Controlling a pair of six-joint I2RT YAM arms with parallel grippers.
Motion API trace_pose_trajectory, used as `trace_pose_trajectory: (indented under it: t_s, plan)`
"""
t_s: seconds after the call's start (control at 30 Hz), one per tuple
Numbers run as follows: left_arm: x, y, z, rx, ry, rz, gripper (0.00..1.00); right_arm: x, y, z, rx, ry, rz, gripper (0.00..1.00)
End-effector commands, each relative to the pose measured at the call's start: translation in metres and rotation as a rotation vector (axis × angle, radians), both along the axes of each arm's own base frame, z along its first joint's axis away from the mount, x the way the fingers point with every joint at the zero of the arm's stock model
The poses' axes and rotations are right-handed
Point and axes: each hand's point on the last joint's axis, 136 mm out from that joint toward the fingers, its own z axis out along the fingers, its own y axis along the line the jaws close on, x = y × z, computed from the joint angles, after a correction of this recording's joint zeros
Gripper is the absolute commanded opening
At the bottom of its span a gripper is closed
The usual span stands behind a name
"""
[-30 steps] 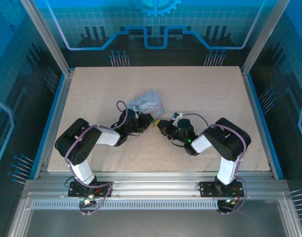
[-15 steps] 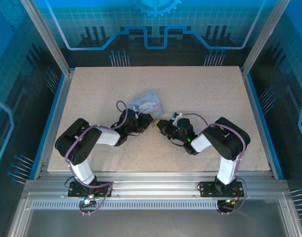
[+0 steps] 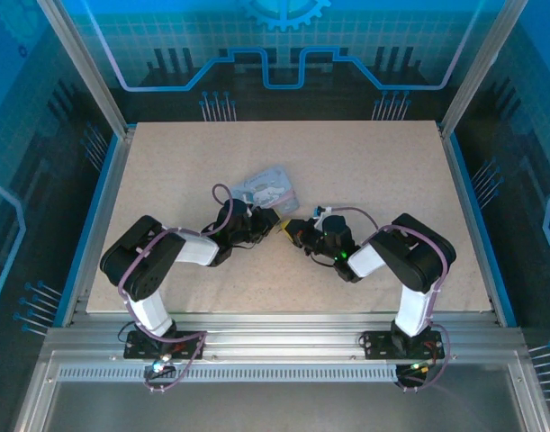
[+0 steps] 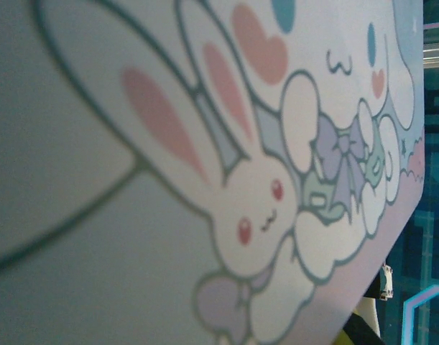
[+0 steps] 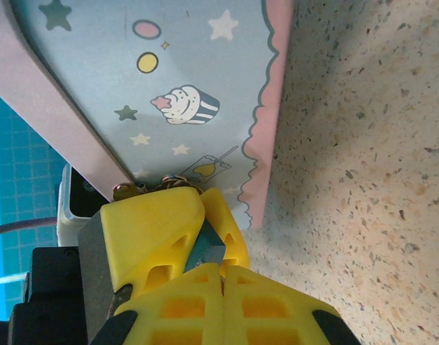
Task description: Unlock a padlock with a key
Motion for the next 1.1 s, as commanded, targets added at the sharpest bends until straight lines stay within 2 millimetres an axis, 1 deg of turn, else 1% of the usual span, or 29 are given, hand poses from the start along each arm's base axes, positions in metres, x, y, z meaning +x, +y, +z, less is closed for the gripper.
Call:
trace_pose_trajectory:
  t_s: [0.0, 0.2, 0.3, 0.37, 0.53, 0.7, 0.83, 0.97, 1.07]
  plan:
    - [-0.031, -0.042, 0.031, -0.108, -0.042, -0.22, 0.0, 0.001, 0.014, 0.014, 0.014, -0.02, 0.057, 0.0]
    - [-0.027, -0.029, 0.025, -0.081, -0.025, -0.196, 0.0, -0.006, 0.002, 0.009, -0.018, -0.009, 0.064, 0.0]
    - [-0.024, -0.023, 0.024, -0.069, -0.019, -0.182, 0.0, -0.01, -0.003, 0.007, -0.044, -0.006, 0.071, 0.11]
    - [-0.023, -0.02, 0.024, -0.061, -0.015, -0.174, 0.0, -0.012, -0.008, 0.008, -0.064, -0.012, 0.07, 0.15]
    - [-0.021, -0.015, 0.02, -0.005, 0.006, -0.17, 0.0, -0.021, -0.024, 0.008, -0.134, -0.011, 0.076, 0.23]
    - [-0.023, -0.01, 0.014, 0.053, 0.039, -0.161, 0.0, -0.031, -0.045, 0.007, -0.215, -0.006, 0.079, 0.24]
    - [-0.025, -0.006, 0.009, 0.085, 0.071, -0.16, 0.0, -0.044, -0.06, 0.008, -0.33, -0.017, 0.114, 0.24]
    - [-0.029, -0.004, 0.008, 0.111, 0.091, -0.162, 0.0, -0.056, -0.076, 0.012, -0.523, -0.049, 0.181, 0.24]
    - [-0.033, -0.003, 0.009, 0.149, 0.104, -0.169, 0.0, -0.061, -0.085, 0.02, -0.626, -0.093, 0.219, 0.28]
